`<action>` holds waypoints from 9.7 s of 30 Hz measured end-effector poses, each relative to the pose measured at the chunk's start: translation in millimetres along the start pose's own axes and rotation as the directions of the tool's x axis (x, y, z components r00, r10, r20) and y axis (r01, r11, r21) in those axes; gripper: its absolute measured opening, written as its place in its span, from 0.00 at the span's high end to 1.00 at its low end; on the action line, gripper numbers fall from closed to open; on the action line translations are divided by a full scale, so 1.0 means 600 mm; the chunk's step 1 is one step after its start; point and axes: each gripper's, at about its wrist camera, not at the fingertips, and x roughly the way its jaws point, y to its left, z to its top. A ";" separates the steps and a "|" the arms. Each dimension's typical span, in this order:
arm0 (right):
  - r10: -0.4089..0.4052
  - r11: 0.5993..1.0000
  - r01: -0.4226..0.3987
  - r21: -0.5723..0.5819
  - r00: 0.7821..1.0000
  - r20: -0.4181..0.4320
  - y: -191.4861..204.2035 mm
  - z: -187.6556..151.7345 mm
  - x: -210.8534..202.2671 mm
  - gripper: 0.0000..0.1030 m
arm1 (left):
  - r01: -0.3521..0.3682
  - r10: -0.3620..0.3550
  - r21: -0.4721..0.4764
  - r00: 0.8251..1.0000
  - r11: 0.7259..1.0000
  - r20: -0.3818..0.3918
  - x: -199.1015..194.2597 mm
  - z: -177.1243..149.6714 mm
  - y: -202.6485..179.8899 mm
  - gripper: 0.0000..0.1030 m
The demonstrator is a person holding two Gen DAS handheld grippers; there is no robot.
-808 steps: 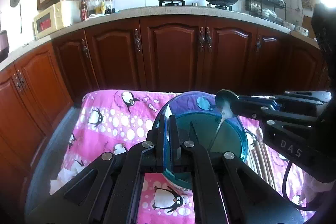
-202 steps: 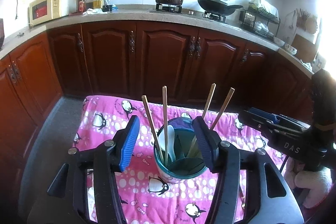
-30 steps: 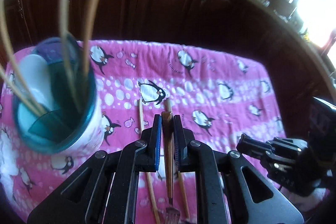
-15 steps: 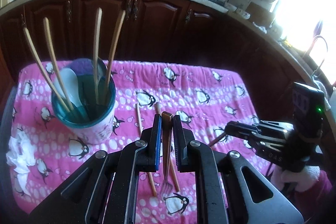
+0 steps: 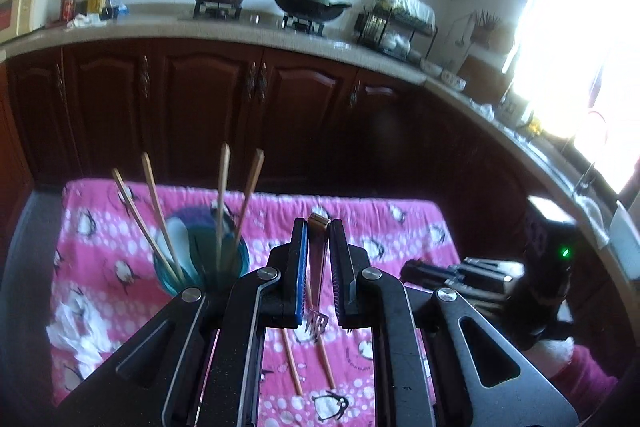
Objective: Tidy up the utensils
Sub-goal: 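Lift the fork and chopstick and carry both over the holder, then lower the fork and chopstick into the holder and open both tools, then move both open tools back down toward the last two chopsticks, then close the left tool on a wooden chopstick while the right tool grasps another, then lift both chopsticks and carry them over the holder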
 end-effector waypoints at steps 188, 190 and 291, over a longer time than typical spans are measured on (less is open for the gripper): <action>0.016 0.962 0.101 0.254 0.907 -0.420 -0.130 -0.167 0.235 0.90 | -0.194 0.167 -0.004 0.855 0.981 -0.490 0.318 -0.328 0.014 0.96; 0.022 0.960 0.098 0.263 0.908 -0.419 -0.133 -0.166 0.232 0.90 | -0.166 0.140 -0.007 0.852 0.986 -0.505 0.294 -0.337 0.012 0.96; 0.093 0.991 -0.082 -0.104 0.990 0.105 0.120 0.250 0.137 0.93 | -0.278 0.297 -0.119 0.933 0.953 0.202 0.076 0.111 0.231 0.96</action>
